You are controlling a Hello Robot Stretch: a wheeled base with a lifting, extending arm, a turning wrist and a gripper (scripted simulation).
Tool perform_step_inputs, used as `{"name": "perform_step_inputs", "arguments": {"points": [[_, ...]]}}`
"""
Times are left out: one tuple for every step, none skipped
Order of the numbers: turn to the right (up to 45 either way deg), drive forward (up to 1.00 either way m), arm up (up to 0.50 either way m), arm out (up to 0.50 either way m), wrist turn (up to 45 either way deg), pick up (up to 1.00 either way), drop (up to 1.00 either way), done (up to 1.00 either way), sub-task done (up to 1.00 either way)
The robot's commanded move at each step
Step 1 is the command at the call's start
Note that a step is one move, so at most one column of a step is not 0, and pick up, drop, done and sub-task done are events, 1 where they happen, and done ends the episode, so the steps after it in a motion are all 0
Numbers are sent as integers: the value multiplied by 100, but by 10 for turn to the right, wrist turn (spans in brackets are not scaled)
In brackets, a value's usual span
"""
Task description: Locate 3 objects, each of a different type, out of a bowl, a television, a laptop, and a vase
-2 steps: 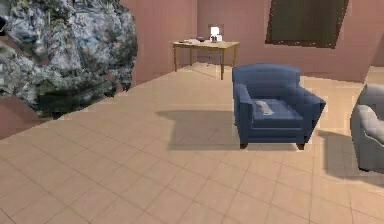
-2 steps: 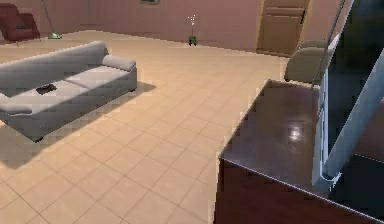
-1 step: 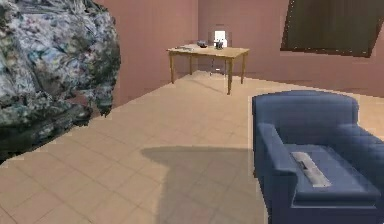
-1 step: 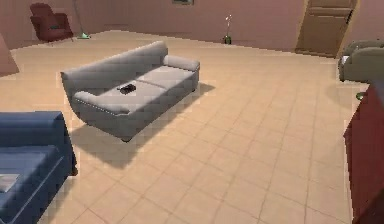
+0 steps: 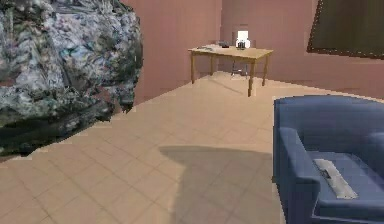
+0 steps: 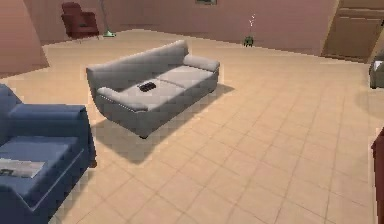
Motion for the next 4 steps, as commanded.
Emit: {"name": "perform_step_inputs", "arguments": {"points": [[0, 55, 0, 0, 0, 0, 0, 0, 0], [90, 0, 0, 0, 0, 0, 0, 0, 0], [0, 100, 0, 0, 0, 0, 0, 0, 0], [30, 0, 0, 0, 0, 0, 0, 0, 0]]}}
